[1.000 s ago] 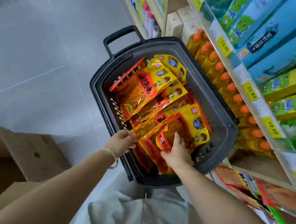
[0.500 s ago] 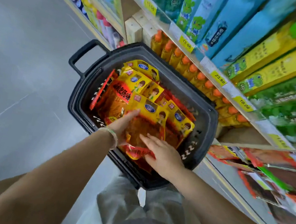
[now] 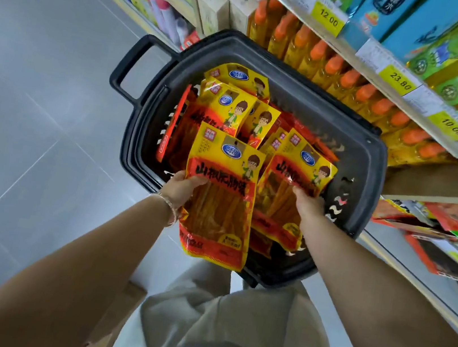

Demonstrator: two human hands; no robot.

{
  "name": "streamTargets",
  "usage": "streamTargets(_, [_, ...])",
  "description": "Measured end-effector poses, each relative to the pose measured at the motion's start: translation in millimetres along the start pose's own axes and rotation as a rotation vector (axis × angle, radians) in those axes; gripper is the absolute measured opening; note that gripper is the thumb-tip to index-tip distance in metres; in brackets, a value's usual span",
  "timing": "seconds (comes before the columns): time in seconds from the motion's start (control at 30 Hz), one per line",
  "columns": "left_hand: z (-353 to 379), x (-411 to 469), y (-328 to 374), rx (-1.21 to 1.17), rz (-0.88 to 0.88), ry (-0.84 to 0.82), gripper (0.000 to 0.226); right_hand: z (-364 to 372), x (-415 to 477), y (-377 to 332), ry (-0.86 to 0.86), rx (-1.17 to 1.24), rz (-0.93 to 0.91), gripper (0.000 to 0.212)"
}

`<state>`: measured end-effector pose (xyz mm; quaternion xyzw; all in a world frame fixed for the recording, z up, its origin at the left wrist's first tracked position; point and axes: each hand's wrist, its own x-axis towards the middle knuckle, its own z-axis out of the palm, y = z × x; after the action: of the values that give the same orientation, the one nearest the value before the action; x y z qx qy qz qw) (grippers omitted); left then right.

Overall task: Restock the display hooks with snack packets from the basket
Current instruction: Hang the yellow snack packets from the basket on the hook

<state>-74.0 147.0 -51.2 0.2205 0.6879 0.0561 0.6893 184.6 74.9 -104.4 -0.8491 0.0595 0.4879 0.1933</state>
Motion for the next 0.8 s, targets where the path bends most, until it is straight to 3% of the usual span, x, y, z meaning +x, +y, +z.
streamTargets(0.07, [0, 3, 0, 0.016, 0.008, 0.007, 0.047, 5, 9, 1, 0.024, 0.08, 0.112, 0.087])
streamTargets(0.17, [1, 6, 2, 0.045, 0.043, 0.04, 0.061, 6, 14, 9, 0.088, 0.067, 0.102, 0.097])
streamTargets(0.23, [3, 3, 5, 0.054, 0.054, 0.07, 0.067, 0, 9, 13, 0.1, 0.07, 0.037, 0.095])
streamTargets(0.33, [4, -6, 9, 0.038, 0.062, 0.053, 0.066, -13, -9, 19, -0.019, 0.199, -0.105, 0.065])
streamTargets(0.5, [10, -34, 21, 0.047, 0.156, 0.055, 0.073, -33, -50, 24, -0.086, 0.288, -0.314, 0.083])
streamTargets(0.63, [31, -62, 38, 0.017, 0.264, 0.039, 0.088, -61, -83, 24, -0.054, 0.507, -0.516, 0.053])
streamTargets(0.73, [65, -93, 51, -0.007, 0.37, -0.025, 0.082, -100, -105, 29, 0.042, 0.737, -0.626, 0.026])
streamTargets(0.8, [96, -117, 53, 0.035, 0.445, -0.047, 0.08, -135, -114, 41, 0.145, 0.793, -0.669, 0.028])
